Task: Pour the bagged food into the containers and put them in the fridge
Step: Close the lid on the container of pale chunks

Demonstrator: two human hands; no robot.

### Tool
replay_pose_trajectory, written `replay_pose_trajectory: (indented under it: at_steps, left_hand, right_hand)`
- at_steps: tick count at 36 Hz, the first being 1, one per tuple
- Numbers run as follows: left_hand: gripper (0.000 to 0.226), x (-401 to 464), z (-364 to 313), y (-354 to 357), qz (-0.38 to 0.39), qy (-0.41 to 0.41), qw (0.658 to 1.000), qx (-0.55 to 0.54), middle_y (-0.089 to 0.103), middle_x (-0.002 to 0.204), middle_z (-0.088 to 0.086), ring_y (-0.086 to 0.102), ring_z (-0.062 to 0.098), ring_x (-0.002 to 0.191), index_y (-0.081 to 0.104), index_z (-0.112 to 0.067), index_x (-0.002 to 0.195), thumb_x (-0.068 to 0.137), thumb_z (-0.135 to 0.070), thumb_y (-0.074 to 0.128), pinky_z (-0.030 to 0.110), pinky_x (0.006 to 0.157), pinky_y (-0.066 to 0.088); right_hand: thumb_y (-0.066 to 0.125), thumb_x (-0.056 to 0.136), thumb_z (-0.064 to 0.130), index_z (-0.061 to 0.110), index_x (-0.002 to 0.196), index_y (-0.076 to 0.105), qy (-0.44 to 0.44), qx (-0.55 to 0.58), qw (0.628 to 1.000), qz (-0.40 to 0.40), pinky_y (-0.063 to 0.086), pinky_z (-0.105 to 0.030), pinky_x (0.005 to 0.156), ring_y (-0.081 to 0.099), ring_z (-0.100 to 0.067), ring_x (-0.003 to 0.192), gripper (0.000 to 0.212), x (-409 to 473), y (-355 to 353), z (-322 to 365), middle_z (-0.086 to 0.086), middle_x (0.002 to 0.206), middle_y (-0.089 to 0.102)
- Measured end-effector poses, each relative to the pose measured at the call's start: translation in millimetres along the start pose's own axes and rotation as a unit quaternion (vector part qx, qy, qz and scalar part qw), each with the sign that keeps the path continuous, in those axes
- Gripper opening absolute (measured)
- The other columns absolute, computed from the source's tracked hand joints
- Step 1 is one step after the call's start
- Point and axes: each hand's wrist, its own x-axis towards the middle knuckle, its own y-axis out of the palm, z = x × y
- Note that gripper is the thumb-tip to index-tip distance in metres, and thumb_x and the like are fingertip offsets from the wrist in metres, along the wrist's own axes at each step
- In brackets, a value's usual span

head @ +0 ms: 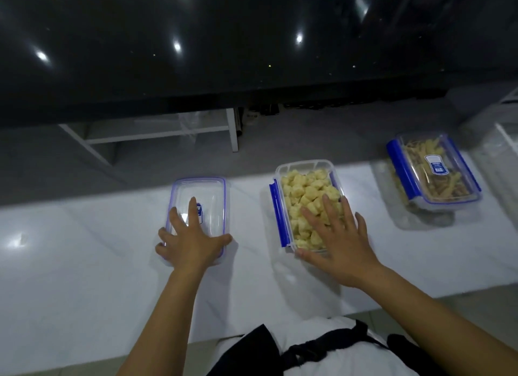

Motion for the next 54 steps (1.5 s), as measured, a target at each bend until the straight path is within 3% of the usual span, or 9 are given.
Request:
replay_pose_trajectory:
  at_steps: [13, 16, 19, 24, 27, 33, 38, 47, 54]
  left_hand:
    - [0.115, -27.0, -55.8, -38.3, -0.006, 0.161, 0.972, -0.169, 0.006, 0.161, -0.01, 0.026, 0.035, 0.143, 0.008, -0.051, 0.149, 0.061, -0.07, 0.079, 0.06, 0.111, 0.024]
    - [0.116, -38.4, -69.3, -51.2, 0.001, 0.206, 0.96, -0.189, 0.006, 0.159, -0.015, 0.027, 0.032, 0.143, 0.004, -0.055, 0.147, 0.059, -0.072, 0.078, 0.061, 0.112, 0.025]
    - [0.116, -51.1, -81.5, -58.5, 0.008, 0.242, 0.95, -0.195, 0.003, 0.158, -0.021, 0.026, 0.031, 0.144, 0.004, -0.057, 0.145, 0.056, -0.076, 0.075, 0.062, 0.113, 0.025]
    - [0.117, -76.9, -105.5, -58.6, 0.045, 0.283, 0.938, -0.195, -0.003, 0.155, -0.027, 0.018, 0.028, 0.147, 0.006, -0.056, 0.147, 0.055, -0.077, 0.074, 0.058, 0.115, 0.019]
    - [0.116, -91.9, -114.1, -53.2, 0.066, 0.307, 0.93, -0.191, -0.007, 0.157, -0.023, 0.012, 0.026, 0.148, 0.003, -0.058, 0.145, 0.051, -0.082, 0.065, 0.054, 0.117, 0.015]
    - [0.107, -95.1, -115.2, -51.8, 0.139, 0.304, 0.908, -0.254, 0.008, 0.152, -0.026, 0.028, 0.016, 0.141, 0.014, -0.063, 0.141, 0.053, -0.079, 0.073, 0.047, 0.113, 0.036]
    - [0.059, -65.5, -101.2, -53.9, 0.239, 0.193, 0.832, -0.462, 0.061, 0.123, -0.018, 0.068, 0.0, 0.092, 0.046, -0.059, 0.125, 0.088, -0.023, 0.075, 0.014, 0.057, 0.055]
    - [0.055, -61.0, -104.3, -21.4, 0.198, 0.168, 0.841, -0.475, 0.07, 0.112, -0.013, 0.071, 0.005, 0.091, 0.056, -0.05, 0.129, 0.092, -0.013, 0.07, 0.025, 0.064, 0.06]
    - [0.049, -64.4, -107.8, -6.1, 0.114, 0.216, 0.9, -0.362, 0.058, 0.125, -0.025, 0.058, -0.004, 0.107, 0.045, -0.051, 0.135, 0.094, -0.035, 0.066, 0.002, 0.081, 0.041]
  right_hand:
    - [0.003, 0.077, 0.089, 0.054, 0.145, -0.027, 0.016, 0.029, 0.999, -0.012, -0.011, -0.059, 0.117, -0.033, -0.017, 0.146, 0.082, -14.5, 5.7, -2.7, 0.01, 0.159, -0.035]
    - [0.024, 0.086, 0.081, 0.051, 0.152, -0.01, 0.02, 0.136, 0.989, -0.061, -0.004, -0.052, 0.121, -0.021, -0.014, 0.15, 0.08, -19.5, -9.0, 6.5, 0.01, 0.165, -0.019]
    - [0.051, 0.086, 0.063, 0.041, 0.152, 0.031, 0.056, 0.409, 0.899, -0.144, 0.027, -0.04, 0.119, 0.023, -0.01, 0.148, 0.072, -26.7, -37.4, 19.1, 0.009, 0.162, 0.027]
    - [0.077, 0.078, 0.033, 0.033, 0.132, 0.06, 0.092, 0.779, 0.618, -0.057, 0.06, -0.041, 0.081, 0.07, -0.025, 0.108, 0.056, -31.7, -83.0, 30.6, -0.002, 0.12, 0.072]
    - [0.075, 0.079, 0.018, 0.028, 0.122, 0.068, 0.1, 0.81, 0.574, -0.064, 0.061, -0.04, 0.068, 0.073, -0.034, 0.098, 0.044, -31.0, -88.8, 32.1, -0.012, 0.112, 0.074]
    - [0.08, 0.068, 0.021, 0.026, 0.112, 0.073, 0.129, 0.789, 0.594, -0.091, 0.06, -0.037, 0.062, 0.075, -0.031, 0.087, 0.045, -30.2, -84.3, 13.8, -0.013, 0.103, 0.076]
    - [0.069, 0.085, 0.006, 0.021, 0.123, 0.067, 0.144, 0.748, 0.647, -0.043, 0.06, -0.037, 0.064, 0.074, -0.028, 0.084, 0.041, -21.4, -87.3, -21.4, -0.013, 0.101, 0.076]
    - [0.068, 0.089, 0.027, 0.051, 0.133, 0.052, 0.146, 0.466, 0.855, -0.174, 0.055, -0.028, 0.077, 0.066, -0.005, 0.094, 0.053, 3.9, -59.5, -22.4, 0.018, 0.109, 0.065]
    - [0.051, 0.098, 0.04, 0.047, 0.143, 0.042, 0.143, 0.366, 0.906, -0.157, 0.049, -0.03, 0.076, 0.061, -0.014, 0.093, 0.046, 22.6, -36.6, -26.7, 0.008, 0.116, 0.067]
